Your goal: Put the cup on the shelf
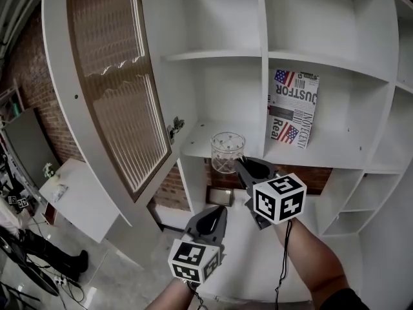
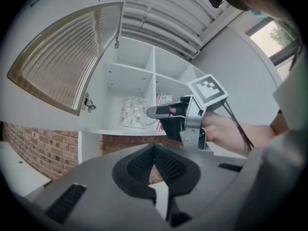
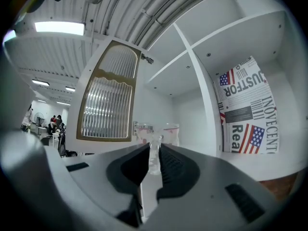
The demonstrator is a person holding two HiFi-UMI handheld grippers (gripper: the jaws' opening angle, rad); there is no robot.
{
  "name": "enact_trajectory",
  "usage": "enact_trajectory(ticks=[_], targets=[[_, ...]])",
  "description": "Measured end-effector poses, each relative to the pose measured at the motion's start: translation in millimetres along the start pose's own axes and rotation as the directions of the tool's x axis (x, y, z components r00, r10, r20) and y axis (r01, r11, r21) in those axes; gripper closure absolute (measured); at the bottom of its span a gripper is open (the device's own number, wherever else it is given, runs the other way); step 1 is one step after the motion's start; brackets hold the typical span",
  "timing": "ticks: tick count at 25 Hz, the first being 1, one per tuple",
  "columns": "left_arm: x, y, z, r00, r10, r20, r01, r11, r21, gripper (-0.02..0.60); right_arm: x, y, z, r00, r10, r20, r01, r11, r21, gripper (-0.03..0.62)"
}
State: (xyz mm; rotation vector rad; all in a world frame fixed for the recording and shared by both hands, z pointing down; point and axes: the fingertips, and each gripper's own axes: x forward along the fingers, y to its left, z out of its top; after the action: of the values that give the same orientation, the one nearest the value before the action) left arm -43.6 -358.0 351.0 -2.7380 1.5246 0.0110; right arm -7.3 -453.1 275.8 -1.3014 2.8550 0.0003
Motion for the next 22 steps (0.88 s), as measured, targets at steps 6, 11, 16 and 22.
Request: enact_trajectory(ticks=[6, 11, 16, 22], targets=[[5.2, 26.3, -5.3, 0.999, -0.031, -0.021, 0.031, 1.0, 0.007, 0.577, 31.6, -5.3, -1.2, 0.997, -0.082, -0.013, 0.082, 0.997, 0.006, 0.559], [9.2, 43.8, -7.9, 0.997, -0.069, -0.025, 0.069, 0.998, -0.004, 0.577, 56.0, -15.1, -1.9, 0.988, -0.153, -0.037, 0.153, 0.988, 0.001, 0.559], [14.4, 61.4, -8.2, 0.995, -0.096, -0.023, 0.095, 0.995, -0.012, 0.577, 76.7, -27.0, -4.7, 0.974, -0.222, -0.056, 0.222, 0.975, 0.007, 0.559], [24.7, 74.6, -10.9, 0.992, -0.121, -0.027, 0.121, 0.992, -0.021, 0.577, 94.0, -38.5, -10.7, 0.958, -0.277, -0.079, 0.279, 0.96, 0.016, 0.559]])
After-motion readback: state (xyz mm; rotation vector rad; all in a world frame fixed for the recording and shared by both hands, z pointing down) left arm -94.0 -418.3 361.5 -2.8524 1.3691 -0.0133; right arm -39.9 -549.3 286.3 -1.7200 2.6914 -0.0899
